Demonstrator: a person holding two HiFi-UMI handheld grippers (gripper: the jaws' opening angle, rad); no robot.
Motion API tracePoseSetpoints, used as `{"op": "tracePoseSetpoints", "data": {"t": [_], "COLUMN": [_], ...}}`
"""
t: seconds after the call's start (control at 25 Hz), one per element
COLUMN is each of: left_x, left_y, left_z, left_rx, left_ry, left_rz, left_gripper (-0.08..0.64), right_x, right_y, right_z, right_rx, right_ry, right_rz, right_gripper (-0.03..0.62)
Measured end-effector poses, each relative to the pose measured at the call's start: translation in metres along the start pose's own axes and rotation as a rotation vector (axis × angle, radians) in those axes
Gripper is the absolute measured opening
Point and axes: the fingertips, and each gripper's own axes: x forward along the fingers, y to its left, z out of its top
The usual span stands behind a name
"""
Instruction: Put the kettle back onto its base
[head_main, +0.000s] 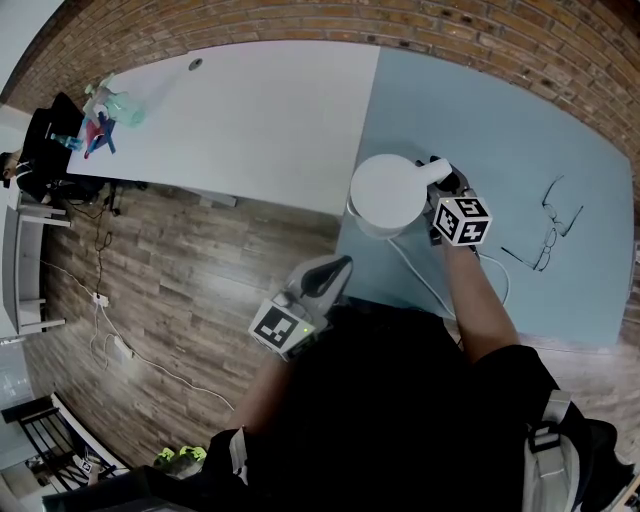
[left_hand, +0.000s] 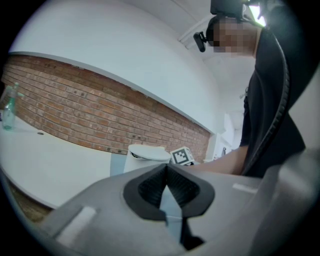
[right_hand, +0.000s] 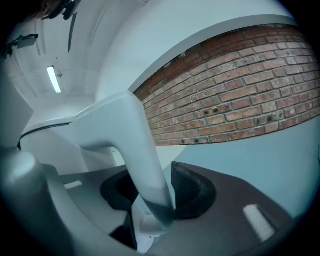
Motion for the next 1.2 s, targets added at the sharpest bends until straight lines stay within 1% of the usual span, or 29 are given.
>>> {"op": "tracePoseSetpoints", "data": {"t": [0.04,0.2,0.32,0.4,0.44,0.56,0.68,0.72,0.8,0.84,0.96,1.08,1.12,1.2], "left_x": [0.001,0.006,0.014,0.02,0.025,0.043,0.057,0.062,0.071,0.075,0.087,0.096,0.099,0.104], "left_y": [-0.001,-0.004,-0.01,-0.014,-0.018,-0.034,-0.043,-0.046,-0.05,-0.052,-0.064,-0.074,-0.077,-0.082], "left_z": [0.0,0.0,0.005,0.0,0.0,0.01,0.0,-0.001,0.0,0.0,-0.001,-0.003,-0.003,-0.003], "left_rx": [-0.001,-0.001,-0.002,-0.003,-0.001,0.015,0.013,0.011,0.019,0.029,0.034,0.036,0.037,0.039], "left_ry": [0.0,-0.003,-0.02,0.002,0.002,-0.046,0.002,-0.006,-0.037,-0.04,-0.037,-0.034,-0.032,-0.03], "left_rz": [-0.003,-0.02,-0.054,-0.077,-0.094,-0.153,-0.185,-0.198,-0.222,-0.236,-0.271,-0.295,-0.303,-0.316], "left_gripper": [0.003,0.003,0.002,0.002,0.003,0.003,0.002,0.002,0.003,0.003,0.003,0.003,0.002,0.003], "right_x": [-0.001,-0.011,-0.023,-0.033,-0.039,-0.065,-0.098,-0.109,-0.126,-0.135,-0.16,-0.181,-0.186,-0.193], "right_y": [0.0,0.0,0.003,0.006,0.006,0.004,-0.002,0.0,0.008,0.012,0.023,0.034,0.037,0.043], "right_z": [0.0,-0.003,-0.003,-0.002,-0.002,0.003,0.015,0.019,0.023,0.025,0.028,0.032,0.032,0.031], "right_rx": [-0.007,-0.049,-0.075,-0.082,-0.081,-0.074,-0.086,-0.09,-0.114,-0.131,-0.163,-0.166,-0.168,-0.191], "right_ry": [0.003,0.017,0.016,0.014,0.013,0.003,-0.028,-0.04,-0.052,-0.053,-0.062,-0.082,-0.085,-0.082], "right_rz": [0.002,0.01,0.027,0.04,0.045,0.051,0.043,0.049,0.076,0.089,0.119,0.144,0.151,0.163], "right_gripper": [0.158,0.164,0.176,0.176,0.176,0.176,0.176,0.175,0.149,0.147,0.101,0.017,0.005,0.005]}}
